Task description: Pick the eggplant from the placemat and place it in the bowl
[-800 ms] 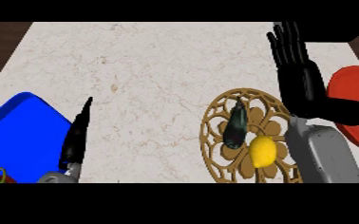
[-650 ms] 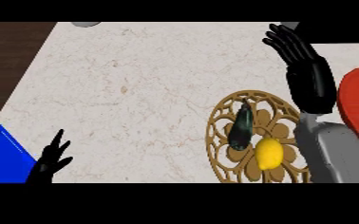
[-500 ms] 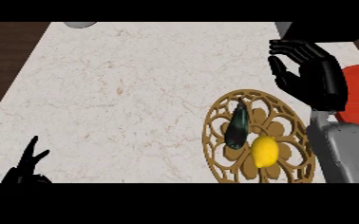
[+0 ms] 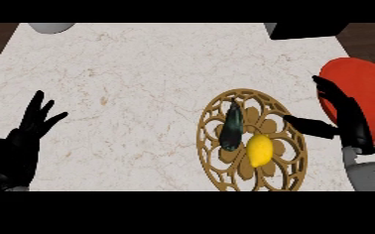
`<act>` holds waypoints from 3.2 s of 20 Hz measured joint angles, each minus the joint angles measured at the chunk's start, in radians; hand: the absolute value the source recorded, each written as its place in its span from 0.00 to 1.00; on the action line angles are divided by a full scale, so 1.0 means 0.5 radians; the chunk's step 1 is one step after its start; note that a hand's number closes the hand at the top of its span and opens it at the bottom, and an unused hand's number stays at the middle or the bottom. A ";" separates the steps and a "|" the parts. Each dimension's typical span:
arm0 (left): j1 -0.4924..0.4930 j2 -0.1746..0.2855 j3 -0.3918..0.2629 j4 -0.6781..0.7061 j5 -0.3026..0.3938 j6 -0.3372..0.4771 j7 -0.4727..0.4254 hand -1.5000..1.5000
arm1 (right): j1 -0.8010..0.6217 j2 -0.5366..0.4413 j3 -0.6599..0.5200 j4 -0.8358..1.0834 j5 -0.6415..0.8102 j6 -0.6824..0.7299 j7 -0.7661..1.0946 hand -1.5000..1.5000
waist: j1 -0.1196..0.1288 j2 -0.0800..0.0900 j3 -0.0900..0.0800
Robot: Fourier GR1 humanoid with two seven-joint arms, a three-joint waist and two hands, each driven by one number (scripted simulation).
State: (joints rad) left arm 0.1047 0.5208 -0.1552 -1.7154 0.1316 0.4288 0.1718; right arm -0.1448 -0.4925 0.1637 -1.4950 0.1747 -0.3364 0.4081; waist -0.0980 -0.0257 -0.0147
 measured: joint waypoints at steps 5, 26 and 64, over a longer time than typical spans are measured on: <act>-0.116 -0.003 0.070 0.035 0.085 -0.077 -0.054 0.50 | 0.119 -0.049 0.187 -0.410 0.321 -0.081 0.614 0.00 | 0.029 0.008 0.005; -0.496 -0.104 0.089 0.344 0.138 -0.304 -0.156 0.50 | -0.534 -0.311 0.170 -0.503 -0.217 0.720 1.555 0.00 | 0.242 0.066 0.023; -0.519 -0.192 0.245 0.399 0.044 -0.432 -0.137 0.50 | -0.803 0.046 0.761 0.289 -0.494 0.982 1.491 0.00 | 0.200 0.048 0.028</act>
State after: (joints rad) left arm -0.1547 0.4247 -0.0326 -1.5158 0.1536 0.2127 0.1033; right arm -0.5463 -0.4694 0.5443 -1.3504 -0.0724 0.1547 1.1533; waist 0.0019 -0.0016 -0.0007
